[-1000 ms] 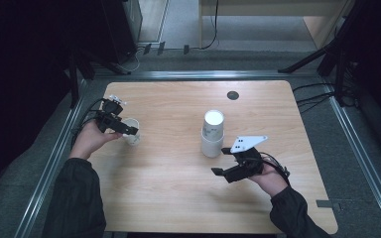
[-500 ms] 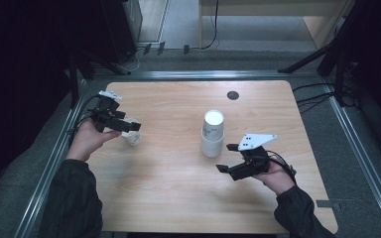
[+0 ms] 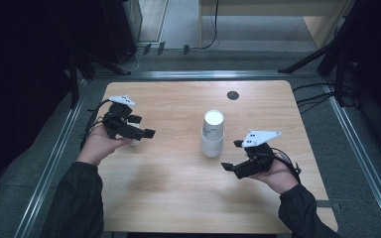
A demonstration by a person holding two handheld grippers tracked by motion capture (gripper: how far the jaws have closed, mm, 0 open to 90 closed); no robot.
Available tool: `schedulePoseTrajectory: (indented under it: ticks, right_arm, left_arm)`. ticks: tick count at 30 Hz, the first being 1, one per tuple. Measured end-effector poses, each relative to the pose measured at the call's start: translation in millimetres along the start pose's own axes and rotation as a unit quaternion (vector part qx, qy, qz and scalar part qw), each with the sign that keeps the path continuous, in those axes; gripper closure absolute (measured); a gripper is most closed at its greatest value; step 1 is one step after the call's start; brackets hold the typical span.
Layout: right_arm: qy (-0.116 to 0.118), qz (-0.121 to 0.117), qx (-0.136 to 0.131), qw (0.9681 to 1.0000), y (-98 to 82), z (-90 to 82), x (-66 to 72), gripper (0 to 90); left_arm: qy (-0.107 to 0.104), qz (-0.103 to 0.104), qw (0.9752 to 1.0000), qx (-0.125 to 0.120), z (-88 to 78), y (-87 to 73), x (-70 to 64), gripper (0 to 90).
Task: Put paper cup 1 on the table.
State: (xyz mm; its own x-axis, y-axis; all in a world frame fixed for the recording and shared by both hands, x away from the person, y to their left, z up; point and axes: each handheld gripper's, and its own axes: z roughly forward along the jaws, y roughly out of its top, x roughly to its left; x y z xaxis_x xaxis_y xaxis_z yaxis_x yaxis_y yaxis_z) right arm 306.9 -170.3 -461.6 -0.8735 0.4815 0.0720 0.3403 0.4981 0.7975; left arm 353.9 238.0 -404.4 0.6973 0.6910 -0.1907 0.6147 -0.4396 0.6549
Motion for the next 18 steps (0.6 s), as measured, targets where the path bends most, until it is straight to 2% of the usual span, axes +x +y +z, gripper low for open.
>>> schedulePoseTrajectory:
  ticks: [4,5,7,10,12,13,16,18]
  right_arm:
    - [-0.002,0.022,-0.01,0.9997,0.1,-3.8,-4.7,11.8]
    - [-0.004,0.036,-0.018,0.9992,1.0,-4.1,-5.8,9.9]
    - [0.01,0.053,-0.034,0.998,3.3,-5.7,-8.6,10.8]
    - [0.002,0.049,-0.035,0.9982,4.3,-6.7,-9.9,15.8]
    - [-0.002,0.043,-0.027,0.9987,3.0,-6.0,-10.6,22.1]
    - [0.002,0.047,-0.022,0.9987,2.5,-5.3,-11.6,23.8]
    - [0.011,0.078,-0.021,0.9967,3.5,-4.6,-16.9,28.4]
    - [0.005,0.075,-0.024,0.9969,5.2,-5.1,-19.3,32.2]
  left_arm:
    - [-0.011,0.007,0.9999,-0.001,3.9,0.1,-9.1,12.8]
    - [-0.014,0.007,0.9999,-0.001,4.8,-0.2,-11.3,12.8]
    - [-0.019,0.011,0.9998,-0.001,6.0,-1.6,-15.5,12.8]
    - [-0.028,0.012,0.9995,-0.004,8.3,-3.9,-20.0,13.0]
    - [-0.03,0.013,0.9995,-0.004,11.7,-6.2,-23.9,13.0]
    - [-0.031,0.015,0.9994,-0.004,13.7,-7.7,-26.0,13.0]
    - [-0.061,0.012,0.998,-0.007,21.8,-14.2,-31.7,13.0]
    - [-0.069,0.017,0.9975,-0.006,26.7,-18.5,-37.7,13.1]
